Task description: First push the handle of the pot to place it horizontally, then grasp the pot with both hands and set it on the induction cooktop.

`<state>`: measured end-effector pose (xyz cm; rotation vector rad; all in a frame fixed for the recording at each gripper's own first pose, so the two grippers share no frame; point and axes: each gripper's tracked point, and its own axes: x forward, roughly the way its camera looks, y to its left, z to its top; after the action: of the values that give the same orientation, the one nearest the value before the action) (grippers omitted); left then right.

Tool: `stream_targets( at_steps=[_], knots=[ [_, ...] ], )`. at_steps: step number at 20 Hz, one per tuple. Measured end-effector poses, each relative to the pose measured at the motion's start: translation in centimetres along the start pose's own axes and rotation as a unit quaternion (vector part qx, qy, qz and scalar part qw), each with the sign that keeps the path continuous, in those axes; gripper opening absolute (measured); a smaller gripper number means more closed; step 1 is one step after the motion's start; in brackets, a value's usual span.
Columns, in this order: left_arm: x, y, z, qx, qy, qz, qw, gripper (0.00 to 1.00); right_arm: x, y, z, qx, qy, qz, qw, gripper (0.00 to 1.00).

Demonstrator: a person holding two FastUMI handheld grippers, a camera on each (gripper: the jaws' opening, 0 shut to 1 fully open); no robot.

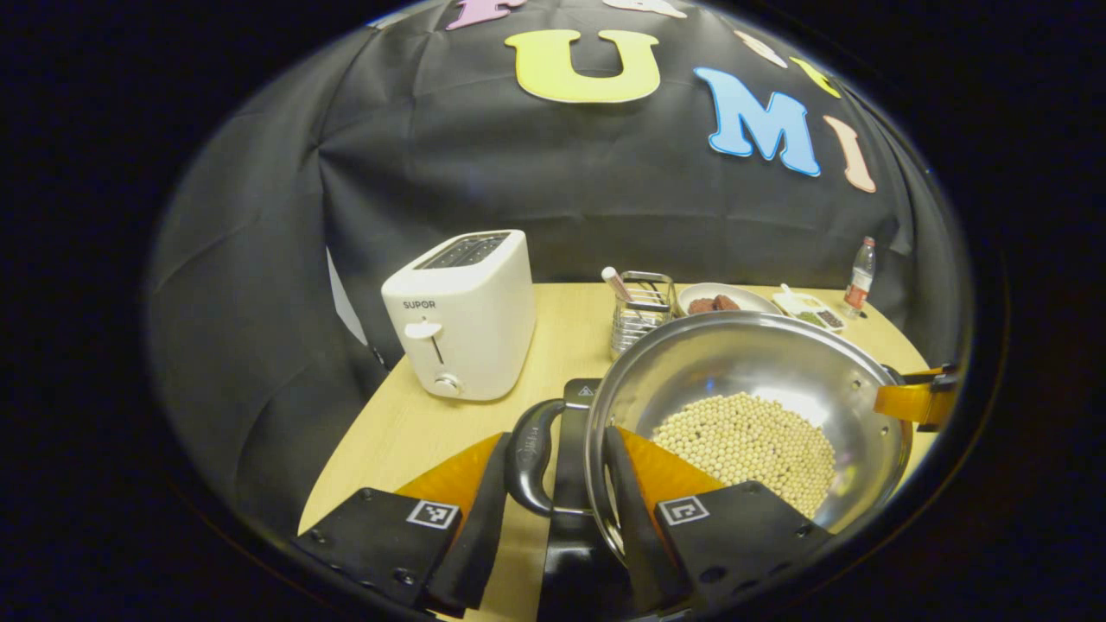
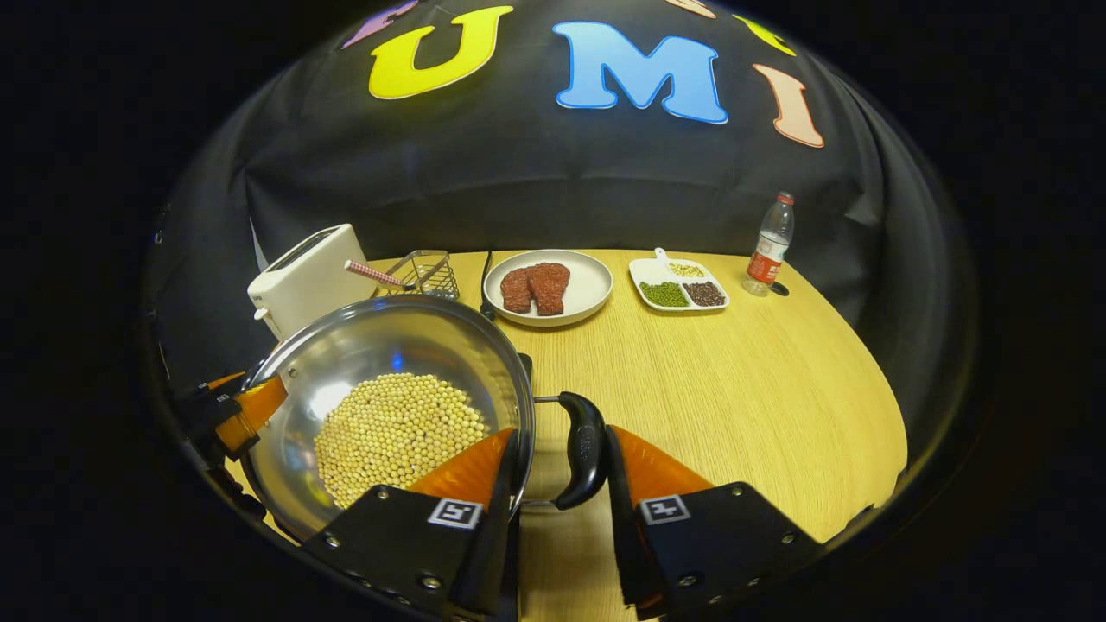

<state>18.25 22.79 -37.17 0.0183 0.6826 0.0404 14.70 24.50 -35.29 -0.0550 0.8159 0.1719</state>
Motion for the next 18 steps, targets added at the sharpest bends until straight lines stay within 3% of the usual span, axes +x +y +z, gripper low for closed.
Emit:
stream_targets(
  at_steps=[2, 3, 4, 11, 12, 13, 18],
  knots=[
    [-0.1, 0.1, 1.6, 0.0, -0.031, 0.01, 0.999, 0.87, -0.4, 0.0, 1.4, -0.008, -0.036, 0.012, 0.999, 0.64],
    [-0.7, -0.1, 2.5, -0.003, -0.046, 0.014, 0.999, 0.98, -1.1, -0.5, 2.4, -0.015, -0.053, 0.007, 0.998, 0.82],
    [-1.4, -0.2, 3.2, -0.007, -0.062, 0.02, 0.998, 1.0, -1.8, -1.0, 2.6, -0.017, -0.067, 0.005, 0.998, 1.0],
    [-8.7, -3.5, 8.5, 0.01, -0.15, 0.025, 0.988, 1.0, -8.6, -6.5, 6.0, -0.029, -0.162, -0.025, 0.986, 0.98],
    [-9.9, -4.4, 8.9, 0.008, -0.159, 0.024, 0.987, 0.93, -9.9, -7.4, 6.3, -0.032, -0.174, -0.029, 0.984, 0.98],
    [-11.2, -5.2, 9.6, 0.006, -0.17, 0.022, 0.985, 1.0, -11.2, -8.1, 6.5, -0.034, -0.187, -0.031, 0.981, 0.98],
    [-18.1, -10.0, 11.9, 0.002, -0.22, 0.013, 0.976, 0.99, -17.5, -11.7, 6.4, -0.044, -0.23, -0.036, 0.972, 0.98]
  ],
)
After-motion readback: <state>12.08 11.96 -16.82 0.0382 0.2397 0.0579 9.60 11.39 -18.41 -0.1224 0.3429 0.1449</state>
